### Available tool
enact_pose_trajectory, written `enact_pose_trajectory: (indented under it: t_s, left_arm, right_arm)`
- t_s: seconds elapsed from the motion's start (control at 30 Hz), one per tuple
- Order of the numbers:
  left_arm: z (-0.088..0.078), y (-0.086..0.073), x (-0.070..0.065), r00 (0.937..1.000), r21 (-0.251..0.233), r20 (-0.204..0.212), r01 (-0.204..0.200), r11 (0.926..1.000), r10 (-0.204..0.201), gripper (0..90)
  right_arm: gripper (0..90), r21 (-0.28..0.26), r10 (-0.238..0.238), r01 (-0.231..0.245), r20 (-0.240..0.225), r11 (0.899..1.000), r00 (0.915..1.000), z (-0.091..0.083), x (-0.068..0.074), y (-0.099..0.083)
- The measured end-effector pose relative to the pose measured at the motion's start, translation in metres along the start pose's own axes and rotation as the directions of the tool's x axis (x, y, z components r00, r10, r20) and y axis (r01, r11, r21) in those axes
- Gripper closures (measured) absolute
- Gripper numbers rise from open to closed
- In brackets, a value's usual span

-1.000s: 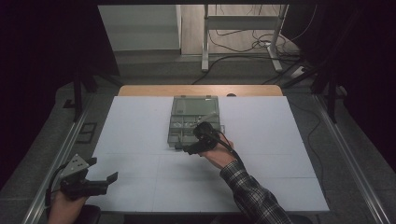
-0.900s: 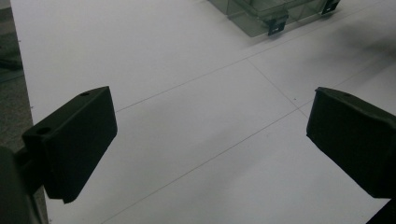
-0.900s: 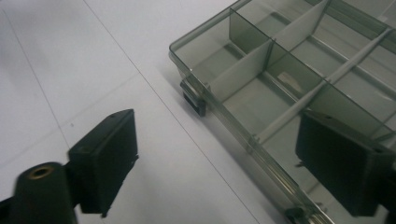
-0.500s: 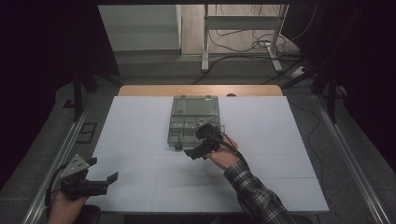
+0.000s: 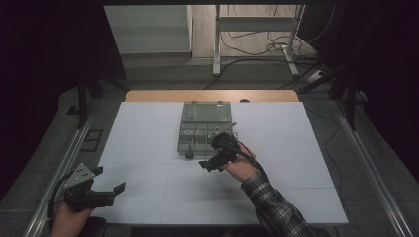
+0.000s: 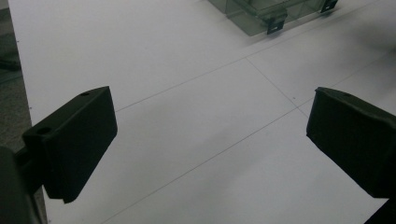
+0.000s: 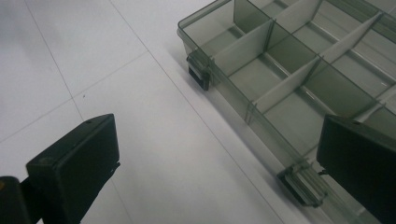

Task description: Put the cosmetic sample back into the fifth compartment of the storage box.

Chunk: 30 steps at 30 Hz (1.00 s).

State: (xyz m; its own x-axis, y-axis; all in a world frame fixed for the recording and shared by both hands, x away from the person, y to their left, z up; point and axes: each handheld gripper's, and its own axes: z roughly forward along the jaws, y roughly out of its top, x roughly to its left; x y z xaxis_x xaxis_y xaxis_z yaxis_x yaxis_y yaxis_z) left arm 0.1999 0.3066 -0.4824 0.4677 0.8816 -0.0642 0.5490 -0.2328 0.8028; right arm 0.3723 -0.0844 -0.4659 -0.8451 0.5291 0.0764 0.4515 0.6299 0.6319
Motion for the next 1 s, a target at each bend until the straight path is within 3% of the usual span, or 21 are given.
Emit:
enact_pose_trajectory:
  t_s: [0.47, 1.0]
  left_arm:
    - [0.000, 0.000, 0.000, 1.0000, 0.000, 0.001, -0.001, 1.0000, 0.001, 2.4]
    - [0.000, 0.000, 0.001, 1.0000, -0.002, 0.003, -0.001, 1.0000, 0.001, 2.4]
  right_arm:
    - [0.3, -0.016, -0.004, 0.004, -0.001, 1.000, 1.0000, -0.011, 0.002, -0.013]
    - [0.7, -0.055, -0.014, 0.017, 0.046, 0.998, 0.9988, -0.032, 0.004, -0.027]
